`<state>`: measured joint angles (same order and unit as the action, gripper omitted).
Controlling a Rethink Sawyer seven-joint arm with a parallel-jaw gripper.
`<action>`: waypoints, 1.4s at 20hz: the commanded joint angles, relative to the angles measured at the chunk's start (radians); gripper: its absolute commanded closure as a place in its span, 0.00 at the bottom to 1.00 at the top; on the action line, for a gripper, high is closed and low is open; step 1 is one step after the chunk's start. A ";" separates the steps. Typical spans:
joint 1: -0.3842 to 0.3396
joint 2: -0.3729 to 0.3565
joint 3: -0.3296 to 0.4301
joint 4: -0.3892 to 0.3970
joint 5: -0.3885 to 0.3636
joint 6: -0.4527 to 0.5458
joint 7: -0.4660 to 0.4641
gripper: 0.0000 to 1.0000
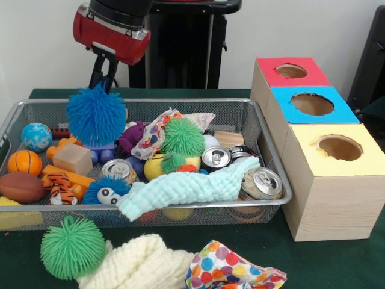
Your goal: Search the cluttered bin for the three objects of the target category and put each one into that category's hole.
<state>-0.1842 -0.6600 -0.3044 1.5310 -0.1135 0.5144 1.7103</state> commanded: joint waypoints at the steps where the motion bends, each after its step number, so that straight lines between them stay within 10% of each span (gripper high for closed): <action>1: -0.026 -0.033 0.061 0.111 -0.001 -0.062 0.130 1.00; 28: -0.034 -0.041 0.065 0.107 -0.006 -0.049 0.120 1.00</action>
<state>-0.1967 -0.7038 -0.3045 1.5826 -0.1156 0.5057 1.7103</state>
